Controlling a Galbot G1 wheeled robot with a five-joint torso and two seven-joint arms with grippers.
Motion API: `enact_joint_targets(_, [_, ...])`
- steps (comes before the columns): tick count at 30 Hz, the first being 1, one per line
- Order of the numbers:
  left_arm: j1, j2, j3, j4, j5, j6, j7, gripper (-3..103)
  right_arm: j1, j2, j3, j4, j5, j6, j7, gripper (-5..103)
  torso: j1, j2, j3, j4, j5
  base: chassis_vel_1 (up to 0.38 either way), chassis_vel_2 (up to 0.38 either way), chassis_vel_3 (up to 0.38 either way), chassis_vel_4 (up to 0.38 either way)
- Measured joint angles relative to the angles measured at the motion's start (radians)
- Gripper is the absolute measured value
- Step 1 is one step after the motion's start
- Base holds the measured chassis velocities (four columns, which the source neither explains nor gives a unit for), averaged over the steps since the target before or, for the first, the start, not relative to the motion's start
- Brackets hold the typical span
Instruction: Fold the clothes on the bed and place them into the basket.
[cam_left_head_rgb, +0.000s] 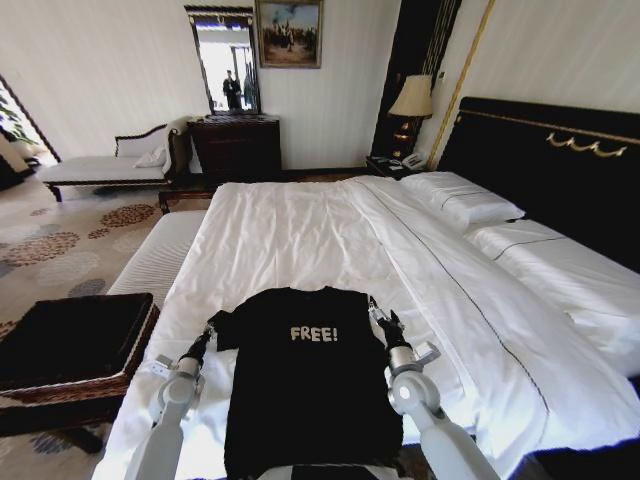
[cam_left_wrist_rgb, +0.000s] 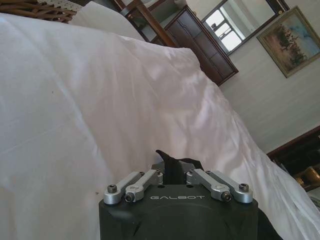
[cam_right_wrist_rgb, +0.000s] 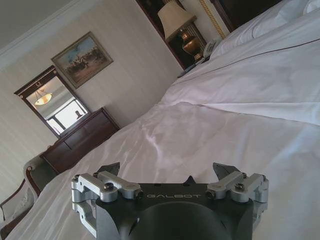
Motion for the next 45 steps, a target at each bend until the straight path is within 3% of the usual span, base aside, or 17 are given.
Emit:
enact_joint_targets(2, [-0.001, 0.0, 0.0, -0.001, 0.0, 0.0, 0.0, 7, 0.001, 0.0, -0.002, -0.004, -0.002, 0.0, 0.002, 100, 0.0, 0.0, 0.0, 0.0, 0.0, 0.0, 0.0, 0.0, 0.0])
enact_joint_targets(5, [0.001, 0.001, -0.004, -0.01, -0.001, -0.001, 0.0, 1, 0.007, -0.006, -0.004, -0.009, -0.003, -0.001, 0.003, 100, 0.0, 0.0, 0.0, -0.0001, -0.0001, 0.0, 0.0, 0.0, 0.0])
enact_joint_targets(13, [0.048, 0.028, 0.002, -0.142, -0.001, -0.003, -0.001, 0, 0.029, -0.009, -0.006, -0.027, -0.002, -0.001, 0.006, 100, 0.0, 0.0, 0.0, 0.0001, 0.0002, 0.0, 0.0, 0.0, 0.0])
enact_joint_targets(17, [0.071, 0.044, 0.096, -0.237, 0.089, -0.003, 0.009, 0, 0.042, -0.001, -0.016, -0.042, -0.005, -0.002, 0.006, 100, 0.0, 0.0, 0.0, -0.0002, 0.0002, 0.0, 0.0, 0.0, 0.0])
enact_joint_targets(21, [0.062, 0.044, 0.161, -0.249, 0.135, -0.004, 0.005, 0, 0.048, 0.001, -0.021, -0.045, -0.005, -0.002, 0.008, 100, 0.0, 0.0, 0.0, 0.0, 0.0003, 0.0, 0.0, 0.0, 0.0])
enact_joint_targets(31, [0.04, -0.016, 0.276, -0.231, 0.158, -0.004, -0.007, 0, 0.047, 0.001, -0.007, -0.053, -0.007, -0.001, 0.008, 100, 0.0, 0.0, 0.0, 0.0, 0.0001, 0.0, 0.0, 0.0, 0.0])
enact_joint_targets(38, [0.028, -0.068, 0.299, -0.223, 0.12, 0.0, -0.009, 0, 0.059, -0.001, -0.026, -0.063, -0.012, -0.001, 0.007, 100, 0.0, 0.0, 0.0, 0.0001, 0.0002, 0.0, 0.0, 0.0, 0.0])
enact_joint_targets(45, [0.033, -0.107, 0.316, -0.208, 0.132, 0.003, -0.009, 0, 0.061, -0.018, -0.028, -0.07, -0.013, 0.0, 0.005, 100, 0.0, 0.0, 0.0, -0.0001, 0.0, 0.0, 0.0, 0.0, 0.0])
